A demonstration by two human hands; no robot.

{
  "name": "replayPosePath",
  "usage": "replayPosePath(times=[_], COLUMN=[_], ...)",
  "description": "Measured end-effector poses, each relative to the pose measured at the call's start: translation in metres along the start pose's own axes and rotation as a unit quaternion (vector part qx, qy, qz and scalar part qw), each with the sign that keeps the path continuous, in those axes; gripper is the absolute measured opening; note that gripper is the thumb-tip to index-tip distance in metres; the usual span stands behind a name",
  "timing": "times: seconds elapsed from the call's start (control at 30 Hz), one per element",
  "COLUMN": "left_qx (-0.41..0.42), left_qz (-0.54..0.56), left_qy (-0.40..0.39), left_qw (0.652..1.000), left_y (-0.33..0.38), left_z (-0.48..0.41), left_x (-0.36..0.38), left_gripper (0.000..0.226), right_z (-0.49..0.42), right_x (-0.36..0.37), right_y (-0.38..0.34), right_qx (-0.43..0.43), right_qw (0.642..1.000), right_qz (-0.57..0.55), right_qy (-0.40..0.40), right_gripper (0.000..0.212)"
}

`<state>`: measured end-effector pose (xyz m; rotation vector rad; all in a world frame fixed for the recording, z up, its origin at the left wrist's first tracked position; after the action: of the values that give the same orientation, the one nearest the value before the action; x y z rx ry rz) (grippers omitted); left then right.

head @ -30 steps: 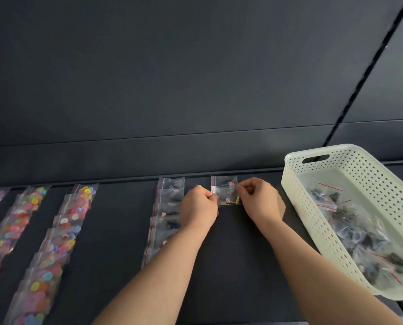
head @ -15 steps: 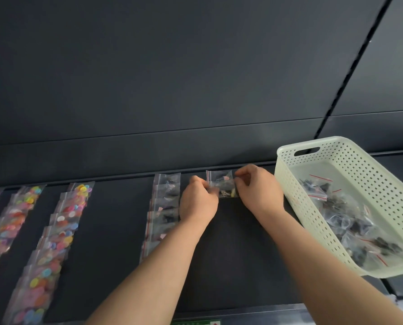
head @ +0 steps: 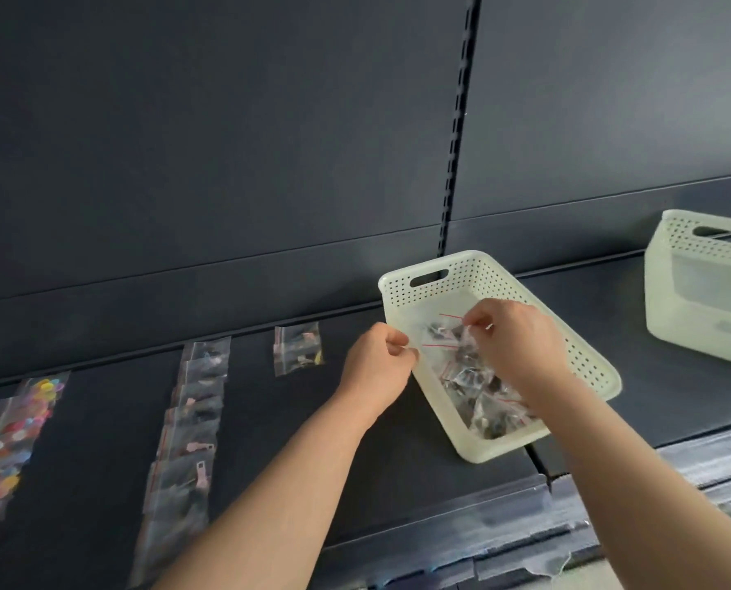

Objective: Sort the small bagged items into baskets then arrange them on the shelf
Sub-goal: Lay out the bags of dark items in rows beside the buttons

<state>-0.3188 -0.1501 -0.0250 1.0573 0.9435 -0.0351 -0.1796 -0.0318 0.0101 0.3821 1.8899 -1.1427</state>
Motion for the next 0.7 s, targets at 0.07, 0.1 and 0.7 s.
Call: replayPosePath(times=[0.07,0.1,0.7], left_qx=[-0.011,-0.016,-0.007], left_qz=[-0.002,-0.001,0.182], left_qy=[0.011,0.014,0.044], left_qw=[1.0,1.0,0.982], left_y=[0.007,0.011,0.031], left_z=[0.001,0.002,0.035], left_x=[0.007,0.011,-0.02], left_gripper=[0.009,0.01,0.018], right_z=[0.003,0.005,0.003], right_x=[-0.005,-0.007,-0.015], right_y=[0.01,0.012,-0.038], right_qx=[-0.001,-0.004,-0.037], right_qw=[0.997,0.992,0.948], right_qz=[-0.02,-0.016,-0.301], right_qy=[-0.078,-0.122,-0.096], right_gripper=[0.007,0.011,0.006])
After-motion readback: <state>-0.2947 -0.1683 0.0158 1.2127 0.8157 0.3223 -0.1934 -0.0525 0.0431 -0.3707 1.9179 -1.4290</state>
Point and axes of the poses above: each hand's wrist, its own z-axis away from the middle knuckle, its own x-axis out of the palm, y = z × x, the point moved 3 cm from there along -z, towards the middle knuckle, and after that the axes turned 14 degrees about -z, right-handed, at the moved point
